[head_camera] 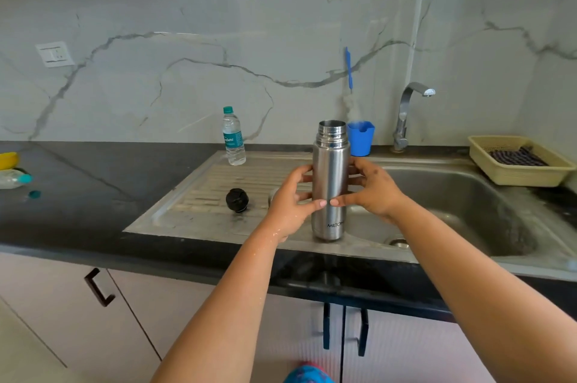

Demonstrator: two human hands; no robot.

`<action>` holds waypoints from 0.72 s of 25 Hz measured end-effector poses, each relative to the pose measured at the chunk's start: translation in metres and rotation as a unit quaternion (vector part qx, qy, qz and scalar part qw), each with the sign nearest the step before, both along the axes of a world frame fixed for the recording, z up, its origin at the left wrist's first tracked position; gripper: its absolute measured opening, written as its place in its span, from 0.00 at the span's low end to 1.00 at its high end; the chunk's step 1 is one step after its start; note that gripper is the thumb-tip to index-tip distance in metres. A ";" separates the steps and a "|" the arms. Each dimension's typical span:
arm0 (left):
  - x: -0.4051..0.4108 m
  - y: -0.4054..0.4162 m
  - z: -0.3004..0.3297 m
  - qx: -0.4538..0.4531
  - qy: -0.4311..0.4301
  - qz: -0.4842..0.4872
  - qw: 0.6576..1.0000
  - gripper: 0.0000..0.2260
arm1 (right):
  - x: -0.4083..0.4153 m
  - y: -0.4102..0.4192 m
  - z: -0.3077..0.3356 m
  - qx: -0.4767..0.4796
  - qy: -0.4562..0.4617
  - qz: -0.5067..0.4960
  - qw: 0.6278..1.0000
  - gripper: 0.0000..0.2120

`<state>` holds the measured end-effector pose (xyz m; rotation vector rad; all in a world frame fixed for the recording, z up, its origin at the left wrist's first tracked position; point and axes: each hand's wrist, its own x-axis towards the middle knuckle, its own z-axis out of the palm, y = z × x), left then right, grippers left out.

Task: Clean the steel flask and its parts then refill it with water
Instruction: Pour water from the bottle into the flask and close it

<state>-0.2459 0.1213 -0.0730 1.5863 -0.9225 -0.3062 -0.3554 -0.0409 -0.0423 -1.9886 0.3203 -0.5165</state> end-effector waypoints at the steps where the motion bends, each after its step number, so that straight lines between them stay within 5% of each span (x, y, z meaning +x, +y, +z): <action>1: 0.000 0.001 0.000 0.004 0.001 -0.003 1.000 0.32 | 0.000 0.002 0.000 -0.001 0.000 -0.004 1.000 0.43; 14: 0.012 0.006 -0.007 0.057 0.025 -0.036 0.997 0.35 | 0.007 0.019 -0.008 -0.058 0.026 -0.062 0.996 0.45; 18: 0.009 0.016 -0.004 0.051 0.016 0.027 0.998 0.33 | -0.001 0.020 -0.009 -0.050 0.022 -0.084 0.995 0.44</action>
